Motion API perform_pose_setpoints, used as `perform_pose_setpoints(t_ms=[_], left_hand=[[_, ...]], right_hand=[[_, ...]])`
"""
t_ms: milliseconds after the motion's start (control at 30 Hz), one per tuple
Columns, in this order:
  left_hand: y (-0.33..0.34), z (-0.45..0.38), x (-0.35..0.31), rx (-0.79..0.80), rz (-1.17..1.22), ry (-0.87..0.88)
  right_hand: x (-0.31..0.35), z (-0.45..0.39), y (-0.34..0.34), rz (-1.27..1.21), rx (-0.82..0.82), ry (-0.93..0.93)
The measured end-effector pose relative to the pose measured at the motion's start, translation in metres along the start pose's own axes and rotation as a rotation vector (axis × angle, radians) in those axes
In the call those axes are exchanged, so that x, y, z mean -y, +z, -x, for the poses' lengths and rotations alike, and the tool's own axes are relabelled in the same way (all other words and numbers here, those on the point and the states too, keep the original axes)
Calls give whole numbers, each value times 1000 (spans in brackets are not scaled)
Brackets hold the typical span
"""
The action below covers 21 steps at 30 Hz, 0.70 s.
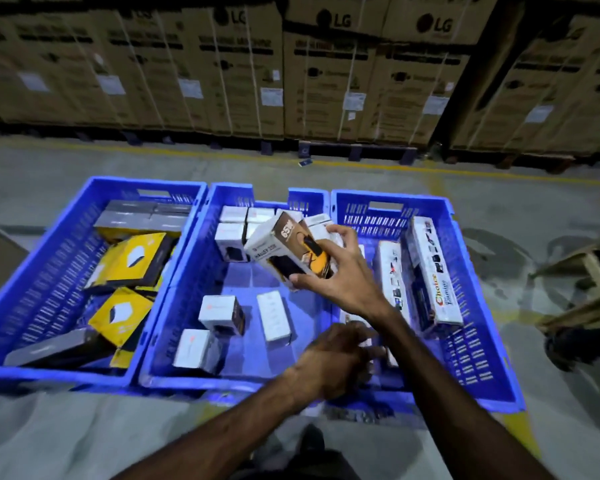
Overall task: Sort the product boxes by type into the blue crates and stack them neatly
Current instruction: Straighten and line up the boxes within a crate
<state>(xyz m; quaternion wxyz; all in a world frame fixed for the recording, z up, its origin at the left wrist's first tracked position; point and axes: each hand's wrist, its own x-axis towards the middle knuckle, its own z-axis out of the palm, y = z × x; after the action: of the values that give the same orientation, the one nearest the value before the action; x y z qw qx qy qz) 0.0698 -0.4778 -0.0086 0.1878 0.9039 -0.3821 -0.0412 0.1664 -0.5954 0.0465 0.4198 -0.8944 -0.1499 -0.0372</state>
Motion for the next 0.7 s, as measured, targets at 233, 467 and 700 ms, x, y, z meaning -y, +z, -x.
perform_pose_setpoints(t_ms=[233, 467, 700], left_hand=[[-12, 89, 52, -271, 183, -133], [-29, 181, 87, -433, 262, -407], [-29, 209, 96, -467, 355, -498]], right_hand=[[18, -21, 80, 329, 221, 113], [22, -46, 133, 378, 245, 325], [18, -61, 155, 172, 98, 406]])
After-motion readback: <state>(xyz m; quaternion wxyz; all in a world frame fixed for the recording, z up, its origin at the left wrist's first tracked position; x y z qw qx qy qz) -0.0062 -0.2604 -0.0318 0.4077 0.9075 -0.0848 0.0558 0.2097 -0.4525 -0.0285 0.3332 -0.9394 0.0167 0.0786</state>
